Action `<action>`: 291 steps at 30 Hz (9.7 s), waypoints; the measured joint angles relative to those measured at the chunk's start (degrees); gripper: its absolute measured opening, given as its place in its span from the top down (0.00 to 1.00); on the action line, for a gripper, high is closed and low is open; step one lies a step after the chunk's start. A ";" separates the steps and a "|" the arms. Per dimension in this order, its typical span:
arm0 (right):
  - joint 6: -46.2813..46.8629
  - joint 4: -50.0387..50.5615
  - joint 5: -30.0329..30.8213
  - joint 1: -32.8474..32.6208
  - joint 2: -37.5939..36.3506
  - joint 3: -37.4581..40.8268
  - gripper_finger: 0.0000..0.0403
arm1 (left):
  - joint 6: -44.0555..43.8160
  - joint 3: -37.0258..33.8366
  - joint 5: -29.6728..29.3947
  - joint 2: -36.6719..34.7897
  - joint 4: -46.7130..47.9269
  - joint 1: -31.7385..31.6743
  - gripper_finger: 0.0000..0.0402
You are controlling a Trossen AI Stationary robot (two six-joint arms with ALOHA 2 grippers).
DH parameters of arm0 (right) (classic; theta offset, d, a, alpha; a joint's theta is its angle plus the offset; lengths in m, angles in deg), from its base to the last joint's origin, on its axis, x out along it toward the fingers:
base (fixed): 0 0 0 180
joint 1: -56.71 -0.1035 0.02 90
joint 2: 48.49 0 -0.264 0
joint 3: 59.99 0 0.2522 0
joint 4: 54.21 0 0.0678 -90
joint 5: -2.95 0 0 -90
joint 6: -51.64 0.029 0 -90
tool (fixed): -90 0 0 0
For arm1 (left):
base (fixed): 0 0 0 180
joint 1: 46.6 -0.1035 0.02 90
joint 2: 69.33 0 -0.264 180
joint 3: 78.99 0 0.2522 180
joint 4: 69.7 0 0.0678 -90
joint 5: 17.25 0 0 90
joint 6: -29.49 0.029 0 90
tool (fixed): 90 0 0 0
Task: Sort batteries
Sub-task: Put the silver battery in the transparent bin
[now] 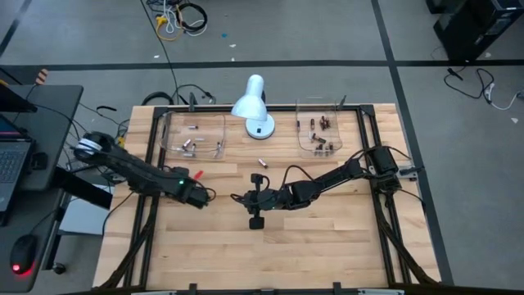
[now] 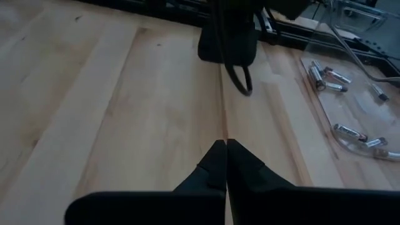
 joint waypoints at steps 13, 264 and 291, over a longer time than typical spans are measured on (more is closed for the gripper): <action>-1.72 1.22 -0.20 -0.21 0.00 0.54 1.00 | 1.06 1.41 7.00 4.95 1.90 -1.64 0.79; 13.97 16.31 -9.64 -0.73 -17.08 8.83 1.00 | 50.58 8.00 -9.00 18.66 -5.21 -22.87 0.69; 9.06 19.88 -9.70 -0.73 -17.18 8.83 1.00 | 48.88 13.92 -2.26 18.57 -1.16 -18.34 0.96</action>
